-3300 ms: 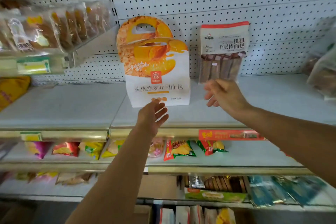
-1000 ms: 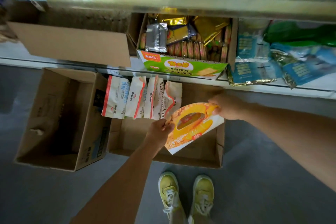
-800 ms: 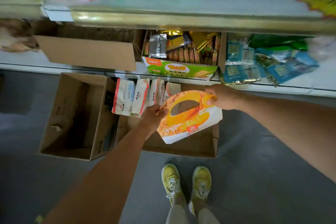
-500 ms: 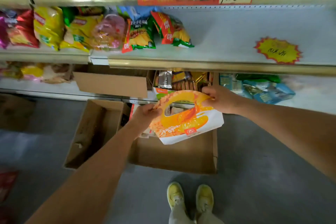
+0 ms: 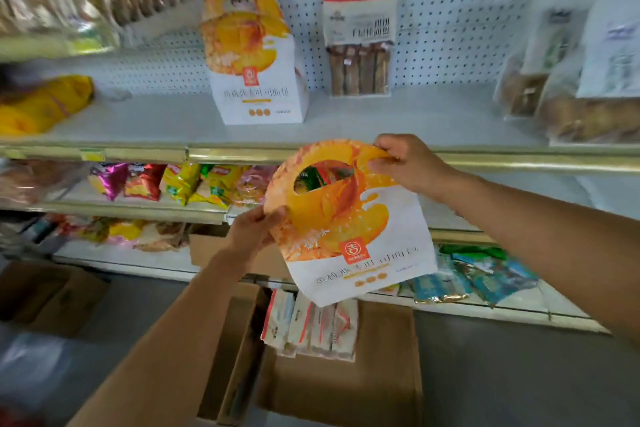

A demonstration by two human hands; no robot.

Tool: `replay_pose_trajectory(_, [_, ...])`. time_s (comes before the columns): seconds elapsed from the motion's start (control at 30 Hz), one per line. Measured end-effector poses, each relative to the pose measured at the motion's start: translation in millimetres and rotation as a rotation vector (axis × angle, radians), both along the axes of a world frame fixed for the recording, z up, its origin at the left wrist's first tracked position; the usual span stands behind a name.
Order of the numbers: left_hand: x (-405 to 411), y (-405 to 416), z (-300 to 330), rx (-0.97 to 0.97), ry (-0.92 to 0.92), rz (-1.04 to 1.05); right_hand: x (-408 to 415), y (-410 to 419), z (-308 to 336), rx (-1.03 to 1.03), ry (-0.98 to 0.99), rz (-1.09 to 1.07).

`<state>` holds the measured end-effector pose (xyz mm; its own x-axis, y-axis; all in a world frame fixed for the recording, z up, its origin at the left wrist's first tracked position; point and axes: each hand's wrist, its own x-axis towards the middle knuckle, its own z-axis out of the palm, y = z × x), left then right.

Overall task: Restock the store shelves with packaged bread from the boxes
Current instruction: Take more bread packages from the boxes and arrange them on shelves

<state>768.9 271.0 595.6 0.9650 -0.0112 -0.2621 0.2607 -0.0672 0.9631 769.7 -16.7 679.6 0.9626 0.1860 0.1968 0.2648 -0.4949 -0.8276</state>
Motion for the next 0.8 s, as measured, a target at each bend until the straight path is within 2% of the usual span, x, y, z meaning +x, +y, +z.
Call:
replay_pose_trajectory(0.33, [-19.5, -13.6, 99.7, -0.154, -0.249, 0.146, -21.9, 3.0, 109.3, 0.163, -0.172, -0.047])
replay_pose_trajectory(0.57, [-14.2, -20.9, 163.7, -0.188, -0.357, 0.174, -19.6, -7.6, 141.7, 0.392, -0.175, -0.114])
replay_pose_trajectory(0.67, [-10.8, -21.3, 170.0, -0.140, -0.347, 0.195, -17.8, -14.0, 137.9, 0.428, -0.053, -0.107])
replay_pose_trajectory(0.8, [-8.0, -19.4, 168.0, -0.112, -0.300, 0.223, -14.4, -32.8, 102.7, 0.217, 0.320, -0.075])
